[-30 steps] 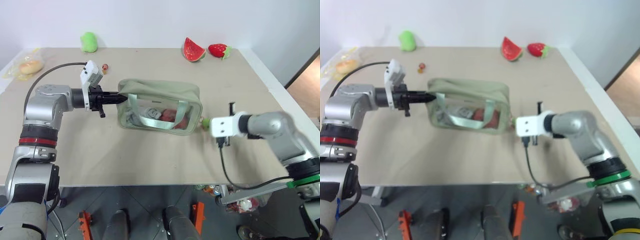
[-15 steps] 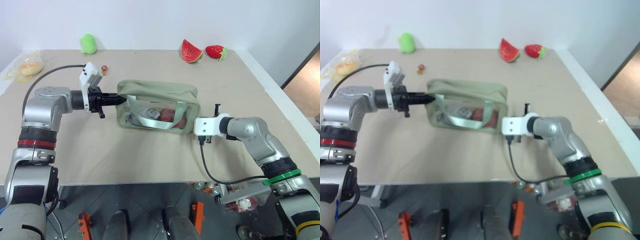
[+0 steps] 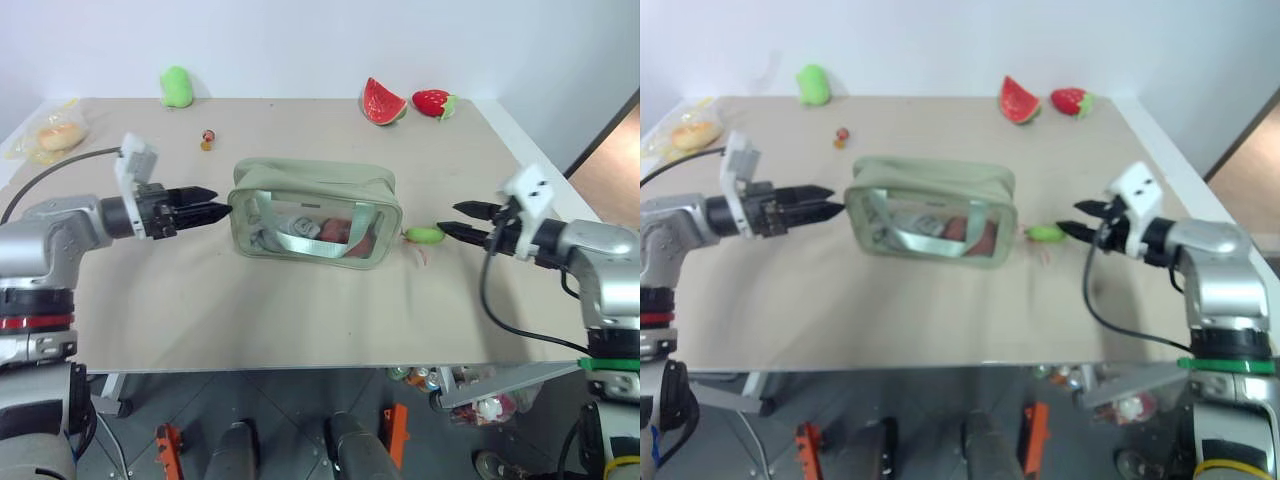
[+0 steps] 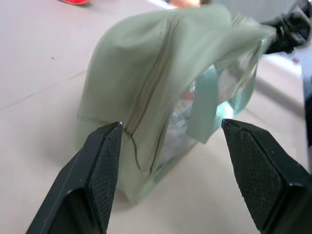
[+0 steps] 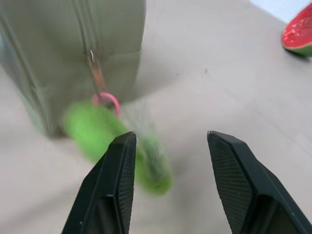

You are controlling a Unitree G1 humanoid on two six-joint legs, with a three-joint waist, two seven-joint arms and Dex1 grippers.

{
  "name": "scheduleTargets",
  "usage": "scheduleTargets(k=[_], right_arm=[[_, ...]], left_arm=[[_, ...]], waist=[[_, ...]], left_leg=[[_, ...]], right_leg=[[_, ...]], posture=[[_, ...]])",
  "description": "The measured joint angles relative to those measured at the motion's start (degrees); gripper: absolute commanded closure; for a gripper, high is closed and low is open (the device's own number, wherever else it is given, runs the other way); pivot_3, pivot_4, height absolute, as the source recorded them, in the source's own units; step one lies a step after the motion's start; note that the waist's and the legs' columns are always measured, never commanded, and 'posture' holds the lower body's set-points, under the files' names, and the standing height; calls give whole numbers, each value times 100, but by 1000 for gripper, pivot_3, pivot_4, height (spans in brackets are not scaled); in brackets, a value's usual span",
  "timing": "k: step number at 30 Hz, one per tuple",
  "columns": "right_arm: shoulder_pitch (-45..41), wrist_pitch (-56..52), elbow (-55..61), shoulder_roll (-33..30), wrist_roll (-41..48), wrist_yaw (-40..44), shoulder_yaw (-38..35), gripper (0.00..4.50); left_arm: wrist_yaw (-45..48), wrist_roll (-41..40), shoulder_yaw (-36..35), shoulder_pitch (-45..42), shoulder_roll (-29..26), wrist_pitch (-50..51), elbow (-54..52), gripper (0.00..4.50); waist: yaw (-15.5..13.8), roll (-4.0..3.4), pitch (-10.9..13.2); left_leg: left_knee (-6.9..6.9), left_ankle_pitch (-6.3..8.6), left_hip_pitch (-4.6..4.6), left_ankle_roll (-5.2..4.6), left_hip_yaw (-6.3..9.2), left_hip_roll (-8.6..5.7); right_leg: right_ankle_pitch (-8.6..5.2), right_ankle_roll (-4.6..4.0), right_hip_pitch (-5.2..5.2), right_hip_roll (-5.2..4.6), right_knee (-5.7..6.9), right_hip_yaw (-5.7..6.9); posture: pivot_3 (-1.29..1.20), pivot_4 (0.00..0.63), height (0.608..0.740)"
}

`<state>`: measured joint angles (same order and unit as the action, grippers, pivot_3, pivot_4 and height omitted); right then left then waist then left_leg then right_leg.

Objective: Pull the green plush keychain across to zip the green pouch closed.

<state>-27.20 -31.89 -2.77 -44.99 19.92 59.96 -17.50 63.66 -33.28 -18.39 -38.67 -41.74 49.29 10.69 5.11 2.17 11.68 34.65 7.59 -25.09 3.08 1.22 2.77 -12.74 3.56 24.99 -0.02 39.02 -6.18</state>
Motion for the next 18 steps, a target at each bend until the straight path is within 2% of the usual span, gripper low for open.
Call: scheduleTargets(k=[2, 4, 7, 8, 11, 12, 13, 15, 18], right_arm=[[538, -570, 449, 51, 607, -23, -447, 2134], [874, -859, 795, 175, 975, -112, -598, 2134], [1161, -1090, 1098, 520, 1267, -560, -826, 2134], [1349, -1235, 1201, 816, 1383, -1007, -967, 2134], [1389, -1295, 1227, 952, 1412, -1208, -1007, 2134], [1394, -1350, 1308, 1127, 1431, -1515, -1055, 2134], [1384, -1373, 1587, 1619, 1469, -2131, -1236, 2134], [1363, -1321, 1970, 2268, 1376, -3129, -1130, 2134], [1416, -1182, 2312, 2650, 1111, -3837, -854, 2134]], left_arm=[[-442, -227, -624, 380, 51, 118, -104, 1107], [-806, -353, -920, 631, 220, 115, -272, 1107], [-1354, -469, -1148, 948, 586, 35, -543, 1107], [-1768, -504, -1279, 1197, 846, 11, -601, 1107], [-1922, -505, -1329, 1298, 971, -19, -614, 1107], [-2099, -519, -1377, 1405, 1086, -35, -714, 1107], [-2401, -571, -1483, 1623, 1400, -162, -1043, 1107], [-2949, -535, -1490, 1954, 1893, -398, -1217, 1107], [-3439, -401, -1466, 2305, 2267, -729, -1454, 1107]], waist=[[0, 0, 0], [-12, 1, 0], [-16, 5, -3], [-17, 7, -4], [-15, 7, -3], [-11, 9, -2], [-7, 13, -5], [8, 16, -10], [19, 17, -11]], left_leg=[[2, 1, -1, -1, -1, 1], [15, 1, 3, -1, -1, -2], [29, 0, 7, -1, -6, -3], [44, 0, 3, -1, -7, -4], [63, 0, -1, -1, -8, -5], [72, 0, -5, -1, -8, -5], [72, 0, -2, 0, -8, -4], [79, 4, 2, 6, -7, -4], [69, 7, 0, 10, -4, -1]], right_leg=[[-1, -1, 1, 0, 0, 1], [0, -9, -8, -2, 0, 2], [-10, -34, -20, -6, -4, 0], [-9, -35, -23, -7, -6, -2], [-5, -37, -22, -8, -5, -5], [-1, -37, -19, -8, -6, -5], [0, -37, -22, -8, -13, -7], [8, -33, -37, -9, -34, -8], [46, -39, -56, -9, -94, -5]], posture=[[0, 150, 740], [0, 150, 740], [0, 150, 740], [0, 150, 740], [0, 150, 740], [0, 150, 740], [0, 150, 740], [0, 150, 740], [0, 150, 740]])
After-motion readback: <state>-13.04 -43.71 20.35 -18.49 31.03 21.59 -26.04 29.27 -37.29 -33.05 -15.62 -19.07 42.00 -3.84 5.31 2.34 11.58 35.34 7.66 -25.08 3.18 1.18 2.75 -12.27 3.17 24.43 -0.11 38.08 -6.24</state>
